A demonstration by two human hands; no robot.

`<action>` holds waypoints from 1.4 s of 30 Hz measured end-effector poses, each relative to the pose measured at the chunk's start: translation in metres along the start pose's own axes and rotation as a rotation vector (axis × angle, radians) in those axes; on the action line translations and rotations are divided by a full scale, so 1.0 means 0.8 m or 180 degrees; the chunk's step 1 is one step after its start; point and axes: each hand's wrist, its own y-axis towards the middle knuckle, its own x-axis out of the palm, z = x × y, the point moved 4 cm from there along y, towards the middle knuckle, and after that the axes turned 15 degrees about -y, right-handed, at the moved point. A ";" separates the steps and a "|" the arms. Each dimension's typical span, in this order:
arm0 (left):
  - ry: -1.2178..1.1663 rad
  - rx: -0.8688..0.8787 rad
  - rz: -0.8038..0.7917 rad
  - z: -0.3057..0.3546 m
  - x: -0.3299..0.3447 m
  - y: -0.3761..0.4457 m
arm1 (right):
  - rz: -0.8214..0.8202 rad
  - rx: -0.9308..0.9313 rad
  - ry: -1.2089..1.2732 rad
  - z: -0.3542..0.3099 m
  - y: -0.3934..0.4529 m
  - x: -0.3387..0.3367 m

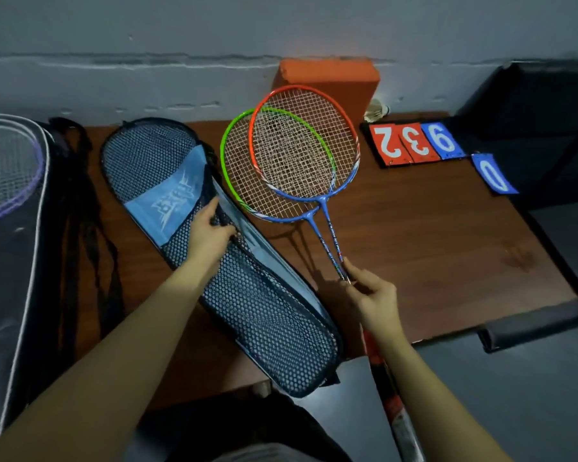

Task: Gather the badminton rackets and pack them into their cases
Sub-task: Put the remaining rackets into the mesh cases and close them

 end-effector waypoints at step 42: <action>0.1420 0.0435 -0.0745 0.026 -0.002 -0.037 | -0.1737 0.0629 0.0195 0.001 -0.027 0.040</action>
